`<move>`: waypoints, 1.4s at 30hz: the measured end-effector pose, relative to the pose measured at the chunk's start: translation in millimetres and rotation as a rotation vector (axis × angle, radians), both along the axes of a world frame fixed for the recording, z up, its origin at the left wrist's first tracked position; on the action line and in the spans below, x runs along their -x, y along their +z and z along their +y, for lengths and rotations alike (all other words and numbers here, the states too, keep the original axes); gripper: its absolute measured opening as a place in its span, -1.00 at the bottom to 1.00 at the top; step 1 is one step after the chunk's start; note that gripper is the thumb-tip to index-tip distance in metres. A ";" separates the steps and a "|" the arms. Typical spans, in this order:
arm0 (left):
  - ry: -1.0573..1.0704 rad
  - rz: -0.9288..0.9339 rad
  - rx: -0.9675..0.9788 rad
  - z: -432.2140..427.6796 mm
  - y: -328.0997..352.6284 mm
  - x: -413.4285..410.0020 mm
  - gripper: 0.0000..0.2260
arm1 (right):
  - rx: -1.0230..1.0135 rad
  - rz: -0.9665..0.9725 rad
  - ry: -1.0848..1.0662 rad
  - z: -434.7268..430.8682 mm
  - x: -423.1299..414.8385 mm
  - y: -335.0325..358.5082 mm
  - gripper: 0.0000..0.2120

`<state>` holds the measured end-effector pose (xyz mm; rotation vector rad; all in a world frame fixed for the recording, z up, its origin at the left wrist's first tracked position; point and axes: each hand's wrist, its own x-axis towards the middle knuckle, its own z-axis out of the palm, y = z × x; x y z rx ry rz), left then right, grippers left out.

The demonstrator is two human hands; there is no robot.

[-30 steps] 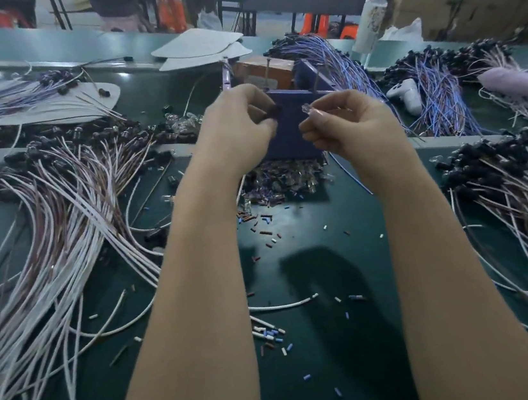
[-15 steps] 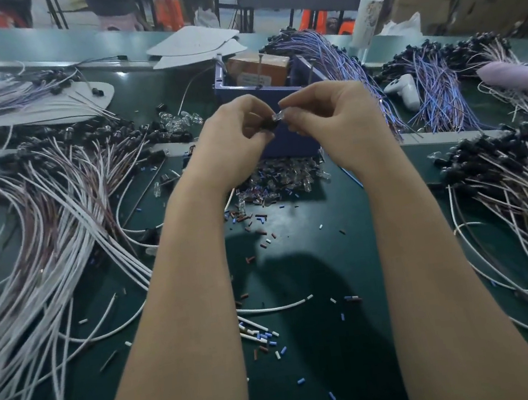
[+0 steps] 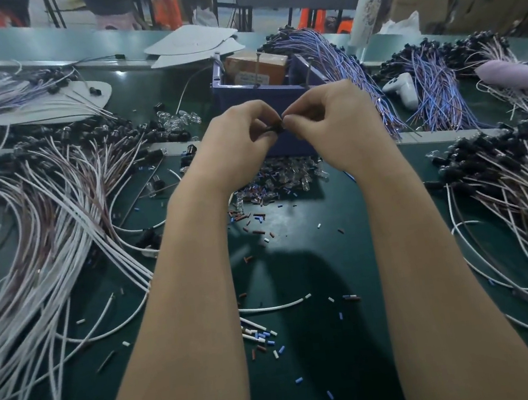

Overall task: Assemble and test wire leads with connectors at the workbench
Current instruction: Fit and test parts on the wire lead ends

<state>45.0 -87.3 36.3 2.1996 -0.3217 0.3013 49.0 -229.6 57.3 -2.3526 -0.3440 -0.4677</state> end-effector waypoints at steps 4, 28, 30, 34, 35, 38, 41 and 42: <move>0.007 -0.023 -0.006 0.5 -1.7 -0.1 -0.87 | -0.090 0.043 0.012 -3.1 -2.0 -3.6 -0.90; 0.041 -0.023 0.093 -3.5 -12.6 -6.7 -0.95 | -0.792 0.321 0.150 4.7 -13.5 -31.6 -0.86; 0.050 -0.002 0.100 -4.7 -13.0 -7.2 -0.93 | -0.796 0.340 0.160 2.8 -13.5 -30.3 -0.80; 0.057 0.034 0.111 -4.7 -14.2 -7.3 -0.91 | -0.859 0.426 0.152 -1.9 -14.4 -29.3 -0.71; 0.058 0.041 0.120 -4.1 -14.2 -6.9 -0.91 | -0.846 0.429 0.136 -3.1 -14.5 -29.3 -0.71; 0.060 0.053 0.131 -3.0 -14.1 -6.3 -0.92 | -0.711 0.396 0.117 -7.2 -15.7 -29.8 -0.76; 0.051 0.063 0.132 -3.6 -14.3 -5.8 -0.90 | -0.613 0.359 0.115 -7.2 -16.7 -31.7 -0.87; 0.048 0.064 0.129 -3.6 -14.2 -5.6 -0.89 | -0.590 0.344 0.114 -6.1 -17.3 -32.5 -0.89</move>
